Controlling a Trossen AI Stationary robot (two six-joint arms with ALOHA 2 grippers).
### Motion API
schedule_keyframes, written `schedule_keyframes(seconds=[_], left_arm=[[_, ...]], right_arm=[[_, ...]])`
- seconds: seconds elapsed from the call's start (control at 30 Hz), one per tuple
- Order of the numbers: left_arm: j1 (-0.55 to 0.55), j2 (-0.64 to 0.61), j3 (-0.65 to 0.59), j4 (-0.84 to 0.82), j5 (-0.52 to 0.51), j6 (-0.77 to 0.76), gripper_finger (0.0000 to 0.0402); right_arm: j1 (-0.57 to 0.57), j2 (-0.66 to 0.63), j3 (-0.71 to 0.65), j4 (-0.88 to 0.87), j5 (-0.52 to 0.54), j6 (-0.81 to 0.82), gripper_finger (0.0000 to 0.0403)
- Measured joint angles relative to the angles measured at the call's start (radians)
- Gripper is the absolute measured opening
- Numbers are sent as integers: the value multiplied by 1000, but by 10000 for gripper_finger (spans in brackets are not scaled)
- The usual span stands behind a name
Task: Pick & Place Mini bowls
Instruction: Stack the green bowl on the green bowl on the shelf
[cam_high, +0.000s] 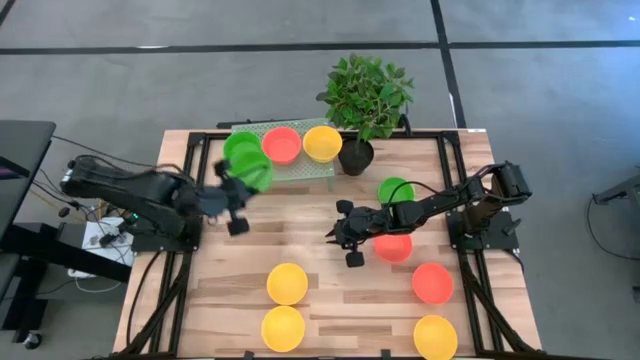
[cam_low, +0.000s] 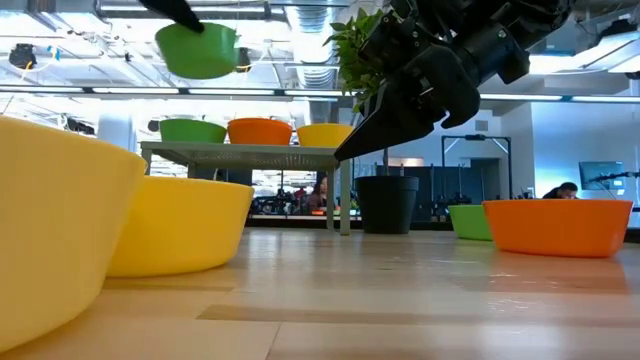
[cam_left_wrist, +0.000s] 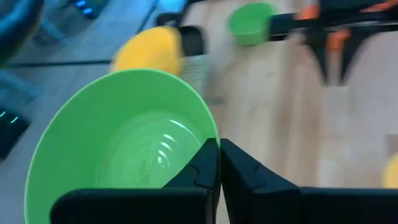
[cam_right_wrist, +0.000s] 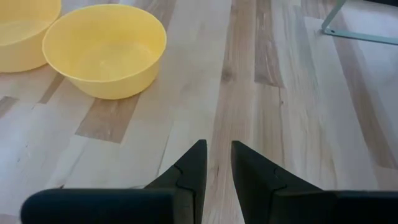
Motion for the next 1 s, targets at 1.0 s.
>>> schedule_keyframes(seconds=[1.0], left_arm=[[683,131,0,-31,376,188,14]], right_arm=[[0,0,0,2,0,1,68]])
